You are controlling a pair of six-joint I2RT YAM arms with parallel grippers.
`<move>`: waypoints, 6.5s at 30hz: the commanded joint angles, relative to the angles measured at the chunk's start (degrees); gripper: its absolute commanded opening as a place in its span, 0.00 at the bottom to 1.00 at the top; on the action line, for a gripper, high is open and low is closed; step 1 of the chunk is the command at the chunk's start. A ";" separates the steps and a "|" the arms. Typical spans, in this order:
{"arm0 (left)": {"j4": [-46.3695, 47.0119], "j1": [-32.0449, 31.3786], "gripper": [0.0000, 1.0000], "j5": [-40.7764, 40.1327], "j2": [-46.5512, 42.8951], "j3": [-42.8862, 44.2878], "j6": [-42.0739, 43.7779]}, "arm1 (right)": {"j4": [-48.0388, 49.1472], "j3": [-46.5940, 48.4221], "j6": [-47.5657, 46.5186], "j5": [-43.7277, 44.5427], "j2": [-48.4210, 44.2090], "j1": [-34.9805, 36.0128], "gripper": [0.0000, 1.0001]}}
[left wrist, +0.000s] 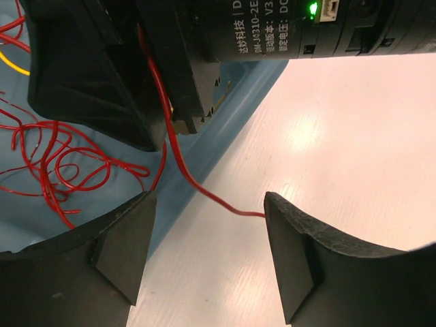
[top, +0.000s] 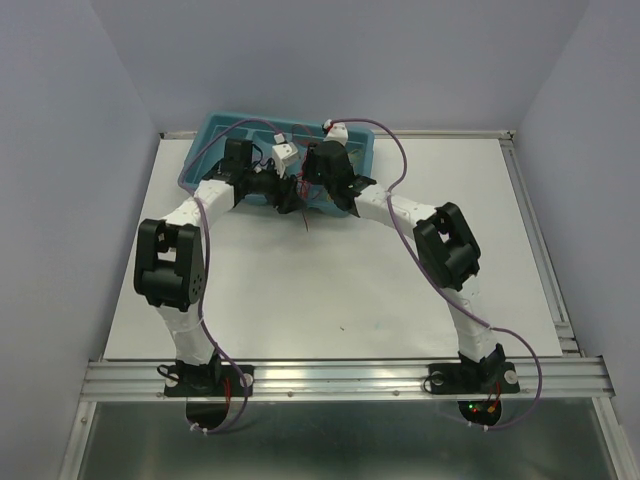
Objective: Untangle the cables
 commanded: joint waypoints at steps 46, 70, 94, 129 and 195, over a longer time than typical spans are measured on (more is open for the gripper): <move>0.71 1.67 0.00 -0.10 -6.40 0.23 -2.25 | 3.32 2.29 1.06 0.23 -2.10 1.25 1.00; 18.55 3.51 0.00 -6.96 -3.94 -5.93 -11.22 | -3.10 3.08 12.93 -14.15 -3.25 -1.30 1.00; 17.94 -1.76 0.00 -8.89 -1.40 -7.42 -7.00 | 3.76 15.56 32.53 -18.65 5.01 -2.97 1.00; 34.01 6.23 0.00 -5.73 -5.43 -13.92 -13.06 | 6.56 -1.30 45.36 -51.07 -2.98 -3.68 1.00; -22.82 -5.46 0.00 -51.54 20.57 48.54 -5.14 | 14.66 -31.37 9.42 5.51 -24.86 -1.92 0.98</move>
